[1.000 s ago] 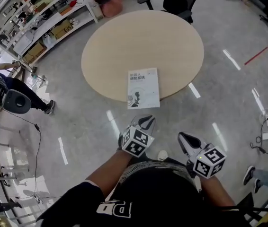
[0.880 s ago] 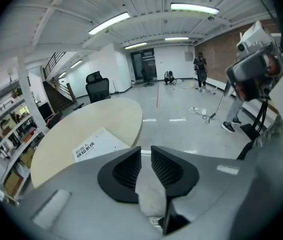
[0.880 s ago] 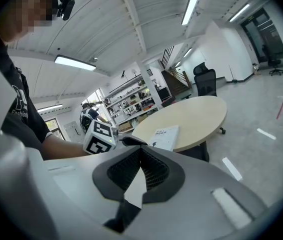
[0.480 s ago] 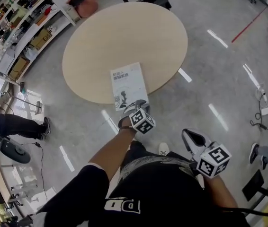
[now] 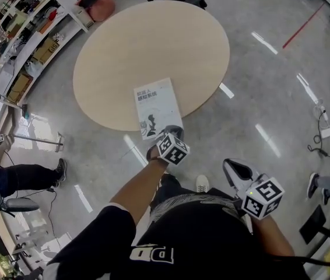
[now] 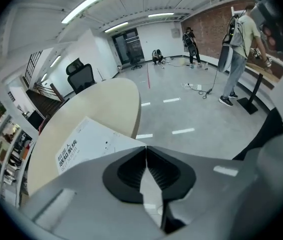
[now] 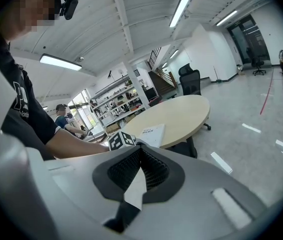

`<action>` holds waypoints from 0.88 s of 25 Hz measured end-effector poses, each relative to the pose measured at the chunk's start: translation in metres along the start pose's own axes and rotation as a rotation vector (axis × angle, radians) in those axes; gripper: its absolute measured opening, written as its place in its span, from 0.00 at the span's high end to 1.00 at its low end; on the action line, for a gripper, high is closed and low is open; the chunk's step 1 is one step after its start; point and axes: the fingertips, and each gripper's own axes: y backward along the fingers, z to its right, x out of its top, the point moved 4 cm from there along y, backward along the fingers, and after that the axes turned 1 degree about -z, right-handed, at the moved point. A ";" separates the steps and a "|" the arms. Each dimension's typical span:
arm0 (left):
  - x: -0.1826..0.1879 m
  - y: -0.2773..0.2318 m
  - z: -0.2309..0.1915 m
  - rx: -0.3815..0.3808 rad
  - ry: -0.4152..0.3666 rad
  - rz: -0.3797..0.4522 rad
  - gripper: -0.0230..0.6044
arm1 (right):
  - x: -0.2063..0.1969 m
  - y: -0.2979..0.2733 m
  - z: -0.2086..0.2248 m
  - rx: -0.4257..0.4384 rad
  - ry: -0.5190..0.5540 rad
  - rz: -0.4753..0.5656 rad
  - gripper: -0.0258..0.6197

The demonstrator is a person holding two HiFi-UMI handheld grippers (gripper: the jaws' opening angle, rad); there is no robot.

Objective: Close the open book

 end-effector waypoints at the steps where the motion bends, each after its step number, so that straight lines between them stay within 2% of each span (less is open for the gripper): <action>1: 0.001 0.003 -0.001 0.004 0.017 0.017 0.94 | 0.001 -0.001 -0.001 0.004 0.004 -0.001 0.95; 3: 0.003 0.010 -0.007 0.003 0.095 0.060 0.95 | 0.003 -0.004 -0.002 0.014 0.013 -0.005 0.95; 5: 0.005 0.019 -0.017 -0.002 0.213 0.120 0.95 | 0.004 -0.008 -0.003 0.025 0.023 -0.009 0.95; 9: 0.007 0.053 -0.044 0.000 0.493 0.267 0.95 | 0.012 -0.016 -0.007 0.056 0.058 -0.012 0.95; 13: -0.008 0.094 -0.084 0.006 0.788 0.455 0.95 | 0.022 -0.030 -0.013 0.095 0.089 -0.024 0.95; 17: -0.056 0.136 -0.126 0.049 1.089 0.633 0.95 | 0.032 -0.047 -0.023 0.142 0.132 -0.032 0.95; 19: -0.089 0.153 -0.142 0.106 1.168 0.667 0.95 | 0.036 -0.055 -0.031 0.159 0.147 -0.037 0.95; 22: -0.138 0.168 -0.153 0.197 1.255 0.667 0.95 | 0.039 -0.062 -0.040 0.180 0.168 -0.045 0.95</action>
